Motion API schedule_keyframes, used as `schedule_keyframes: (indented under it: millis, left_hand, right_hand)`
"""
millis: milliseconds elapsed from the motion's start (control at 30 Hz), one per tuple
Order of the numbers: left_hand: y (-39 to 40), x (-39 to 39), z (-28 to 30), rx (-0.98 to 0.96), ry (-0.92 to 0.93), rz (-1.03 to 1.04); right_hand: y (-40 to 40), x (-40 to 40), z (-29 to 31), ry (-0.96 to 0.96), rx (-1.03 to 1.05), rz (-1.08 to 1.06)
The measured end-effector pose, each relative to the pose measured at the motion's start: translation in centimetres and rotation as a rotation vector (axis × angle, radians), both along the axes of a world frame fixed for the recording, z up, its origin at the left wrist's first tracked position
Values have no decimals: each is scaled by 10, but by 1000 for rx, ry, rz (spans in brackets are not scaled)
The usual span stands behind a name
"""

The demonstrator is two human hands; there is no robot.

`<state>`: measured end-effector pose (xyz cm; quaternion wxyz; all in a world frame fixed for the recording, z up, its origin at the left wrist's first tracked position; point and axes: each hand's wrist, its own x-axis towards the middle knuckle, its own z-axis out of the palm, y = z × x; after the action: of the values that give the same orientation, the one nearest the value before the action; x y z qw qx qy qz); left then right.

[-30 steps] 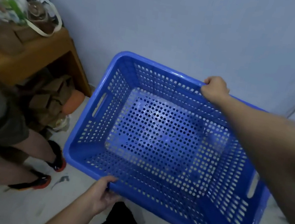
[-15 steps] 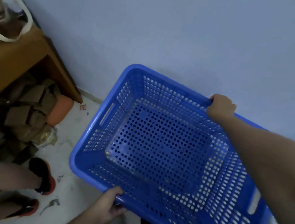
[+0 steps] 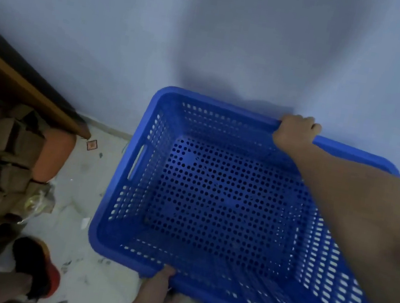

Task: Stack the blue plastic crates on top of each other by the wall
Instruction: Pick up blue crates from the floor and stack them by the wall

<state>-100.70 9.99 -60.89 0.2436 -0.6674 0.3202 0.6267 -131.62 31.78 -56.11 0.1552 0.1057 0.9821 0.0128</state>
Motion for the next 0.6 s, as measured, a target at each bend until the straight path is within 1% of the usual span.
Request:
schedule_keyframes:
  millis: [67,133,233,300,333,367,400,433,467,533,567,600]
  left_hand:
    - [-9,-8,-12,-1,2,6]
    - [-13,-18,-18,21,28,12]
    - [-10,-28,-8,63,-7,54]
    - [-13,-31,8,146,-29,25]
    - [-14,-33,18,192,-58,-58]
    - [-15,-36,31,219,-83,-198]
    - [-19,-37,41,198,-77,-399]
    - [-24,-39,50,107,-45,-628]
    - [-34,-42,56,-71,43,-850]
    - [-63,-57,59,-534,330,-1166]
    - [-81,-68,57,-782,404,-1293]
    - [-98,-80,49,-1001,397,-1384]
  right_hand:
    - [-2,-7,-13,-31,-65,-27]
    - [-3,0,-27,-51,-207,-66]
    - [0,51,-40,0,-373,-87]
    - [8,102,-44,-14,-409,-122]
    - [15,129,-44,-37,-394,-139]
    - [25,154,-43,-54,-371,-159]
    - [37,177,-41,-59,-338,-193]
    - [50,199,-36,-36,-302,-246]
    - [64,218,-31,11,-268,-319]
    - [91,251,-18,106,-223,-500]
    - [104,266,-15,118,-201,-593]
    - [114,279,-14,106,-185,-677]
